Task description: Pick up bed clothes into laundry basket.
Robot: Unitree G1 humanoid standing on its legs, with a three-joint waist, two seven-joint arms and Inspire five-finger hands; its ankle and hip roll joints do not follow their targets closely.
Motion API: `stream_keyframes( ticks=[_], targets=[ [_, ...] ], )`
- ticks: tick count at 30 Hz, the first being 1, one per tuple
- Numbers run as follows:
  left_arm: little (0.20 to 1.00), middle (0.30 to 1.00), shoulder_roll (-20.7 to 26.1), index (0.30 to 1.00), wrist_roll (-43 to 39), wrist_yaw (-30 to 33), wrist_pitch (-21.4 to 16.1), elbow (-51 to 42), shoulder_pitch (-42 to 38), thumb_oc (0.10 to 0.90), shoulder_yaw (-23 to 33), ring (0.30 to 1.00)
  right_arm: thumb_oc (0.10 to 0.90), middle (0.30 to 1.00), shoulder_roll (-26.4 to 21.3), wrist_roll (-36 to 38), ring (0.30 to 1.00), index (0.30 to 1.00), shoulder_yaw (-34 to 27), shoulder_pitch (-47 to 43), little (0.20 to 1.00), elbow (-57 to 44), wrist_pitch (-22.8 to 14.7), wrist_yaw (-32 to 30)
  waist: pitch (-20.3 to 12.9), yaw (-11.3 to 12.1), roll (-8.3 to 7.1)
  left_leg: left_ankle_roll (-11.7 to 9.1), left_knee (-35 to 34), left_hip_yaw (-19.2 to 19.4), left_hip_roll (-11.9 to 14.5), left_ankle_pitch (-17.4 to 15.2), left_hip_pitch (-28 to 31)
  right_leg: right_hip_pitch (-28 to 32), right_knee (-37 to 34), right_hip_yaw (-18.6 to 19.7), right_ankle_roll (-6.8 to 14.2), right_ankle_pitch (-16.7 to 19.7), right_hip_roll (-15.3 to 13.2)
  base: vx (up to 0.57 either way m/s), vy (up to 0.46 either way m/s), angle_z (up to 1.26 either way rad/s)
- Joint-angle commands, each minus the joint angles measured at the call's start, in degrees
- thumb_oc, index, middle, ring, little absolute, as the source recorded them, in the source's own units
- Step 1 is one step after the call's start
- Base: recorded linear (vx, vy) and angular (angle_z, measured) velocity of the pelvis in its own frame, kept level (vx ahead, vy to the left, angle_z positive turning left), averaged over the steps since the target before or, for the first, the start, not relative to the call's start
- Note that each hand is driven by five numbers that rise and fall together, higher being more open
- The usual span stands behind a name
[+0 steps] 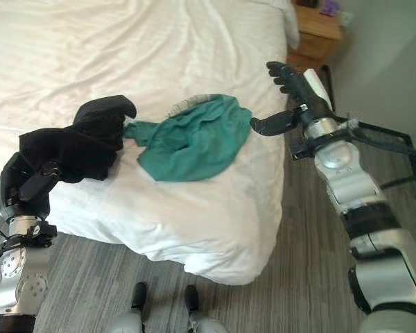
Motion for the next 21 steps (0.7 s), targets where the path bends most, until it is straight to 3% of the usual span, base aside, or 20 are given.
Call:
stream_keyframes(
  ticks=[1,10,17,19,21],
  targets=[
    [0.300,0.300,3.7,0.300,2.0,-1.1,-8.3,-8.7,1.2,0.400,1.0,0.300,0.800,0.900,-1.3,-4.3,0.900,0.900,2.8,-10.4,0.900,6.2,-2.5,-2.7,-8.9,1.3,-2.13,0.2,0.4,-3.7,-2.0,-2.5,-0.2,4.0,0.5,-0.1,3.0,-9.3,-2.7,-0.01,-0.055,0.20],
    [0.300,0.300,4.2,0.300,0.8,-2.5,-7.8,-11.8,3.7,0.400,-0.1,0.300,0.800,0.900,1.9,-14.1,0.900,0.900,12.5,-19.5,0.900,21.9,-1.6,-3.1,-8.2,4.4,-0.99,0.1,0.4,-6.8,-2.8,-1.2,-1.4,4.4,0.3,-2.8,3.0,-9.7,-2.8,0.01,-0.042,0.20],
    [0.300,0.300,3.5,0.300,0.3,-2.5,-7.8,-12.1,3.9,0.400,-1.1,0.300,0.800,0.900,5.0,-15.4,0.900,0.900,11.2,-17.3,0.900,28.3,-1.2,-4.4,-7.5,5.8,-0.13,0.0,0.3,-8.2,-3.5,-0.3,-2.7,3.7,0.3,-3.9,3.2,-9.8,-2.9,0.01,-0.018,0.17],
    [0.300,0.300,2.8,0.300,0.5,-2.1,-7.4,-12.3,3.0,0.400,-2.3,0.300,0.800,0.900,9.0,-15.5,0.900,0.900,8.6,-11.2,0.900,27.8,-0.9,-4.3,-6.5,6.1,1.00,0.0,0.3,-8.6,-3.7,-0.2,-3.4,3.2,0.4,-4.2,3.1,-9.8,-3.0,0.00,-0.017,0.07],
    [0.300,0.300,2.8,0.300,0.5,-1.9,-7.3,-12.5,2.9,0.400,-2.6,0.300,0.800,0.900,10.0,-15.9,0.900,0.900,8.0,-9.5,0.900,27.5,-0.7,-4.2,-6.2,6.3,1.32,0.0,0.3,-8.7,-3.9,0.0,-3.7,2.8,0.4,-4.4,3.1,-9.8,-3.1,-0.02,-0.010,0.05]
  ],
)
